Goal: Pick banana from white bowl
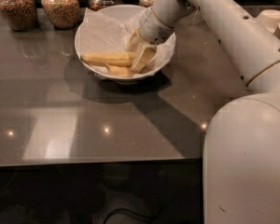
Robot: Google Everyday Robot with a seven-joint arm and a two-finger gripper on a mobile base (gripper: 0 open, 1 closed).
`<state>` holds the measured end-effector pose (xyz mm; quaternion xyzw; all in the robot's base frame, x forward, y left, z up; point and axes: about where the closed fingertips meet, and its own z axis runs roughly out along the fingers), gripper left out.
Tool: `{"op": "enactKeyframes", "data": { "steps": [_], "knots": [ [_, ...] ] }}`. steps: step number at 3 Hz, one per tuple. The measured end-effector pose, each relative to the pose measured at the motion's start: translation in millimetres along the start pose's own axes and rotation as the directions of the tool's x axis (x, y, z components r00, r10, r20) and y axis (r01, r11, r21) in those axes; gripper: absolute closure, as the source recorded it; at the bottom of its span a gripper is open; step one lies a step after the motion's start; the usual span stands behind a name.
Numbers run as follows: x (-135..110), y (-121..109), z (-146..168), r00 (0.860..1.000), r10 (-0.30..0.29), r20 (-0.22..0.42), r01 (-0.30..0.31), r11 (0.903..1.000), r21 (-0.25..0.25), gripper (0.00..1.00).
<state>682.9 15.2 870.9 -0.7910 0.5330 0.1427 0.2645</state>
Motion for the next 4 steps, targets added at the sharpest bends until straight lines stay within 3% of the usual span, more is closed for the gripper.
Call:
{"op": "enactKeyframes", "data": {
  "steps": [1, 2, 4],
  "knots": [
    [-7, 1, -6, 1.0, -0.017, -0.003, 0.017, 0.9998, -0.003, 0.86],
    [-18, 3, -21, 0.999, -0.038, -0.014, 0.038, 0.9993, 0.005, 1.0],
    [-43, 10, -68, 0.998, -0.056, -0.035, 0.058, 0.9971, 0.05, 1.0]
  ]
}}
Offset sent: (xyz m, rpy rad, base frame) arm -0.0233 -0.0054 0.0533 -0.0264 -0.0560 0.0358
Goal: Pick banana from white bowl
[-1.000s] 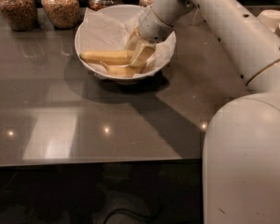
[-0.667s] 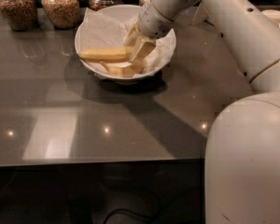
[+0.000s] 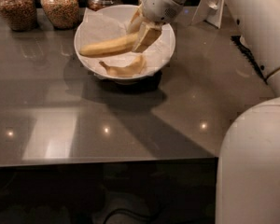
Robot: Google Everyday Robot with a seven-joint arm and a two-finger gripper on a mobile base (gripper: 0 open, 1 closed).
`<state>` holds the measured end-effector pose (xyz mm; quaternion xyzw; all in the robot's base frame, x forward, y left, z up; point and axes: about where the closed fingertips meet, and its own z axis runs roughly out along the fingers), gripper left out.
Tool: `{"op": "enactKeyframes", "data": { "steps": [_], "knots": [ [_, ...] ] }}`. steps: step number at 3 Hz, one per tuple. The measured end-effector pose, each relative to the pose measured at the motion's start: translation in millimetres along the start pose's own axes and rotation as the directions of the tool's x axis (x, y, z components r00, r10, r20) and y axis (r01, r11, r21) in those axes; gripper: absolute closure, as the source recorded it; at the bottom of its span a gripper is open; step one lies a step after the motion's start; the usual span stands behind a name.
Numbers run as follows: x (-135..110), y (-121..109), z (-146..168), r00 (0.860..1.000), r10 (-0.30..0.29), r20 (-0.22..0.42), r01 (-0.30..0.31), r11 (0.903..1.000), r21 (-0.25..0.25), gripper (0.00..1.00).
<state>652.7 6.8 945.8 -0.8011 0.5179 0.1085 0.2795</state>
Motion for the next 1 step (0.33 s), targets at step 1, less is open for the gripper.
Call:
{"op": "enactKeyframes", "data": {
  "steps": [1],
  "knots": [
    [-8.8, 9.3, -33.2, 0.998, 0.032, 0.047, -0.035, 0.9979, 0.054, 1.0]
  ]
}}
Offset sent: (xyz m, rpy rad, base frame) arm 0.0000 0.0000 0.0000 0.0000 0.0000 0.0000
